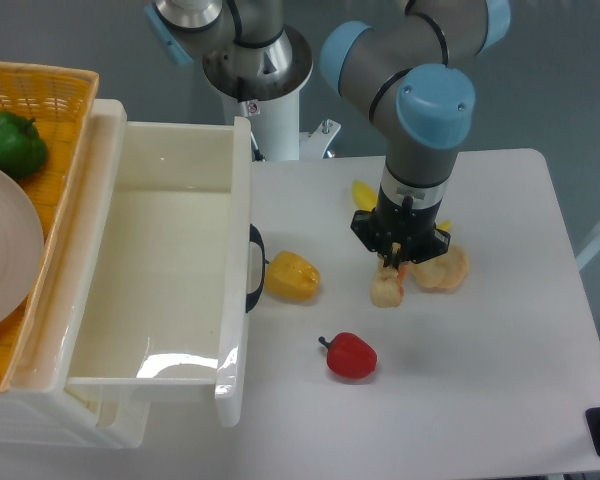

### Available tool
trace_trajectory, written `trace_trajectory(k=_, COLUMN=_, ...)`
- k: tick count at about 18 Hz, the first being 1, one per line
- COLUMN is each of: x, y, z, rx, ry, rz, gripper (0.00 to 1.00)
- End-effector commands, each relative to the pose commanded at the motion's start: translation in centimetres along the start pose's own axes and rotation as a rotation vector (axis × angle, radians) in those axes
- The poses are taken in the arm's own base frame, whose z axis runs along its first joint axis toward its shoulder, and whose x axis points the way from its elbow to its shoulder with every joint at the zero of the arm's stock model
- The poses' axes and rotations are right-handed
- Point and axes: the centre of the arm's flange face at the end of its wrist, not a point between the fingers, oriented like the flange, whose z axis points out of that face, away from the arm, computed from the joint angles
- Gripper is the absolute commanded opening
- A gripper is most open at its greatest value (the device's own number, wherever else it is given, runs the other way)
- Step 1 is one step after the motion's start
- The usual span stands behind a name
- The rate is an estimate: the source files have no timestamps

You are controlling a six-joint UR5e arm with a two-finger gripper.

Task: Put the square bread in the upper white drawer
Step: 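Lower the gripper onto the square bread piece and close it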

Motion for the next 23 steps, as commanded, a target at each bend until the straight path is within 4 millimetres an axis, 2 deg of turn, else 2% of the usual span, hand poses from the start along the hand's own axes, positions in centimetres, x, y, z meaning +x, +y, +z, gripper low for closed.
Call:
trace_trajectory(k=3, x=0.0, y=0.3, z=0.2, rx=-0.003, ry=0.003, rz=0.0, gripper=0.02)
trace_trajectory(k=18, x=-0.5, y=-0.7, z=-2.5, rx=0.028, ry=-0.025, rz=-0.018, gripper=0.02)
trace_trajectory(k=23, x=0.3, y=-0.5, z=-4.3, rx=0.044, ry=0.007, rz=-0.097, gripper=0.02)
